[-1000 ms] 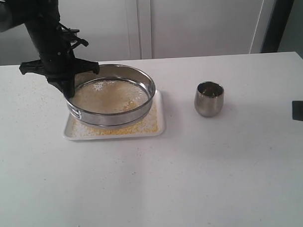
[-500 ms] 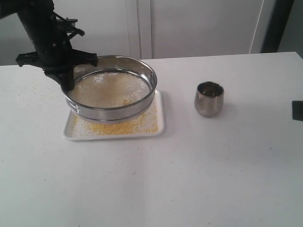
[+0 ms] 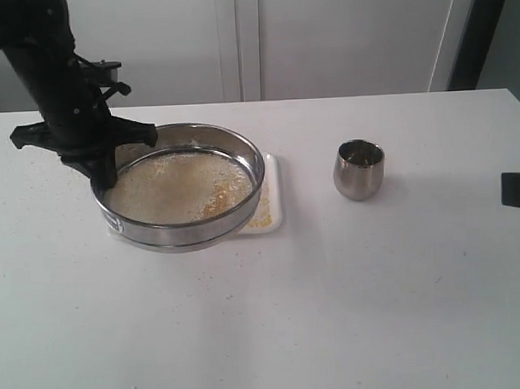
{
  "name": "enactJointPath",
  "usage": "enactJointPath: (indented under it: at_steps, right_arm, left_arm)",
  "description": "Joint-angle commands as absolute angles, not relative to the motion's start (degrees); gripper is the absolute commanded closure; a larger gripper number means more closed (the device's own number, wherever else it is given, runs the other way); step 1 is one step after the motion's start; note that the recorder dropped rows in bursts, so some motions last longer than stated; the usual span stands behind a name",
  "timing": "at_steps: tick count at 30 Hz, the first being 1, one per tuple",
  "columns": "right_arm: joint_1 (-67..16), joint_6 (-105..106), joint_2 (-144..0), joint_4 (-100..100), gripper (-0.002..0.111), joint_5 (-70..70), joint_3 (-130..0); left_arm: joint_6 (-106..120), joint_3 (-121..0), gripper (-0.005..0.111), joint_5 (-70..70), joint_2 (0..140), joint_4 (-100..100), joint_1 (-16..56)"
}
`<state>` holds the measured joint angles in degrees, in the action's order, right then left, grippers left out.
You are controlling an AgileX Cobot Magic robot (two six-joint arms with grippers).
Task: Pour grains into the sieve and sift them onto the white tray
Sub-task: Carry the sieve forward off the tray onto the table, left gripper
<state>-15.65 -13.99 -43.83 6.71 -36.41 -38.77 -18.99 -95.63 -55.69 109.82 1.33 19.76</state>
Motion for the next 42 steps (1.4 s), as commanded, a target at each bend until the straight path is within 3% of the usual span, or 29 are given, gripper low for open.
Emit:
enactJointPath:
  at_steps: [1,17,33,42]
  right_arm:
    - [-15.31,-13.73,-43.48,7.41,0.108,-35.91,-38.54]
    - [-15.31,-13.73,-43.48,7.41,0.108,-35.91,-38.54]
    - [-15.31,-13.73,-43.48,7.41,0.108,-35.91,-38.54]
    - [-15.31,-13.73,-43.48,7.41,0.108,-35.91,-38.54]
  left_arm:
    - [-19.06,-90.14,0.107,-51.86,105.65,-0.55,19.61]
    - [-14.50,-74.97,0.107,-44.51,100.47,-1.03,20.11]
    - [-11.54,-70.74,0.107,-32.09,101.14,-2.02,33.08]
    - [-10.06,-71.76,0.107,-30.24,105.47,-2.91,36.75]
